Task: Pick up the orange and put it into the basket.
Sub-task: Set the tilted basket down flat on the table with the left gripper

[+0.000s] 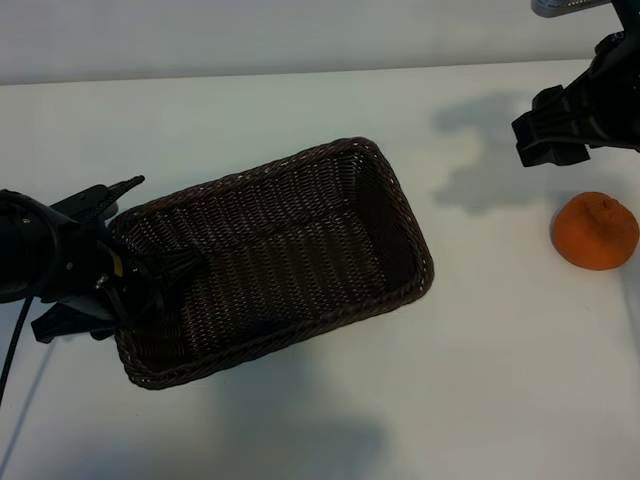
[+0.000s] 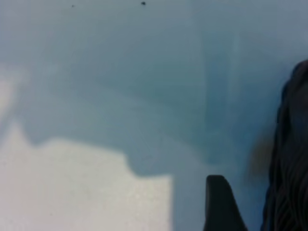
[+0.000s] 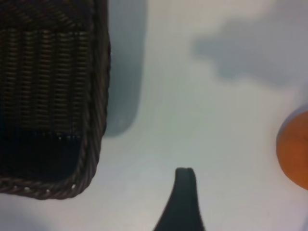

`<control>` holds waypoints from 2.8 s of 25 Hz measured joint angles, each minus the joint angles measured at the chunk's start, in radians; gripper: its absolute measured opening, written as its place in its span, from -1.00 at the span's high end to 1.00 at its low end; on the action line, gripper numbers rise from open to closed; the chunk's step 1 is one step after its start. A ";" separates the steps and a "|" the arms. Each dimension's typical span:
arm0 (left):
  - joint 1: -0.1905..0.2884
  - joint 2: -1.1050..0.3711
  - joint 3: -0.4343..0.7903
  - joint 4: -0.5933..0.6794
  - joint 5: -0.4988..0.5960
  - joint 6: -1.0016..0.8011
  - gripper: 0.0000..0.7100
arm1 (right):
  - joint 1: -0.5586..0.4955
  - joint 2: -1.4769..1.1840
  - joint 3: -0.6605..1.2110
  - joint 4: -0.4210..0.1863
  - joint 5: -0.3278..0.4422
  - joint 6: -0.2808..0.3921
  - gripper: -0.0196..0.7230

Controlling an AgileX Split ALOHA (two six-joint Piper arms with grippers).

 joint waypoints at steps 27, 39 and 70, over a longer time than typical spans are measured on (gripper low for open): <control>0.133 -0.250 0.005 -0.427 0.022 0.497 0.02 | 0.000 0.000 0.000 0.000 0.005 -0.004 -0.66; 0.263 -0.256 0.012 -1.042 0.023 1.135 0.02 | 0.000 0.000 0.000 0.000 0.006 -0.008 -0.66; 0.305 0.109 -0.268 -1.406 0.028 1.470 0.02 | 0.000 0.000 0.000 0.000 -0.001 -0.012 -0.66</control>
